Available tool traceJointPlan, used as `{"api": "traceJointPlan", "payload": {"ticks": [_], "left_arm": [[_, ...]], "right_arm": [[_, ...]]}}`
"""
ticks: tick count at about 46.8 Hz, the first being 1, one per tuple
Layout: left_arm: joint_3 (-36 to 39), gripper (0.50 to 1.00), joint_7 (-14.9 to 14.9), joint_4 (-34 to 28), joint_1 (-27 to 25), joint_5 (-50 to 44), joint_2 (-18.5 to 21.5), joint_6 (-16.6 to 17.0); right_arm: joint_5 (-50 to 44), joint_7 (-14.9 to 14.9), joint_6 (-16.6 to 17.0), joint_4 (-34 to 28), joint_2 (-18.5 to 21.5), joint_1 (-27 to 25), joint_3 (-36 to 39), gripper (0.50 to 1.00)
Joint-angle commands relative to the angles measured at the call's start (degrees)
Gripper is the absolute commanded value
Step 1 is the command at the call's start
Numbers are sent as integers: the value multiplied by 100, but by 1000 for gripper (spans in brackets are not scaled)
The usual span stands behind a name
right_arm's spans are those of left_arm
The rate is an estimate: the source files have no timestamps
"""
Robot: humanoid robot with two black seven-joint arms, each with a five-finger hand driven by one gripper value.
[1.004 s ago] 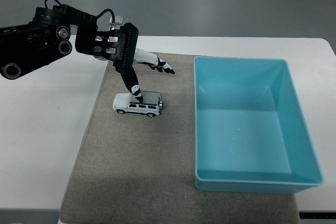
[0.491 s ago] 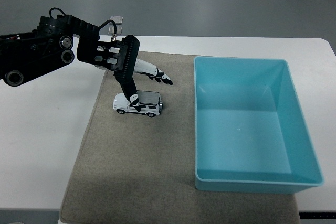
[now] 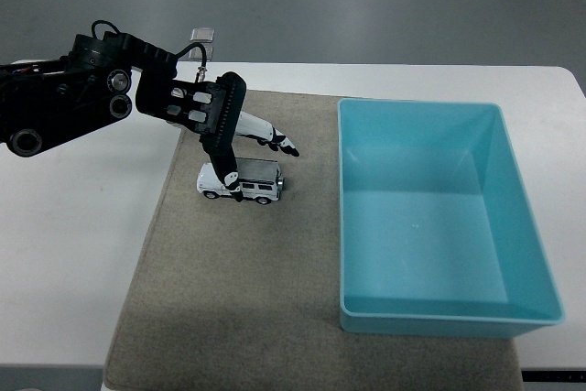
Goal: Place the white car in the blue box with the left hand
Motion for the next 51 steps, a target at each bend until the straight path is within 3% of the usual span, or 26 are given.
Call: {"api": "traceJointPlan", "payload": {"ticks": [1, 14, 18, 21, 24, 30, 35, 38, 51], "left_arm": [[0, 992, 1, 1, 0, 8, -24, 0], [0, 966, 1, 1, 9, 218, -33, 0], [0, 911, -8, 1, 18, 429, -33, 0], [0, 898, -8, -8, 26, 482, -33, 0], [0, 844, 1, -8, 26, 491, -33, 0], [-9, 816, -8, -35, 26, 491, -33, 0], [-18, 727, -8, -35, 18, 491, -33, 0], [-44, 500, -8, -35, 9, 482, -24, 0], [-80, 500, -8, -35, 9, 482, -24, 0]], "right_arm": [[0, 0, 5, 0, 0, 0, 0, 936], [0, 0, 5, 0, 0, 0, 0, 936], [0, 0, -4, 0, 0, 0, 0, 936], [0, 0, 5, 0, 0, 0, 0, 936], [0, 0, 5, 0, 0, 0, 0, 936], [0, 0, 5, 0, 0, 0, 0, 936], [0, 0, 5, 0, 0, 0, 0, 936], [0, 0, 5, 0, 0, 0, 0, 936], [0, 0, 5, 0, 0, 0, 0, 936]]}}
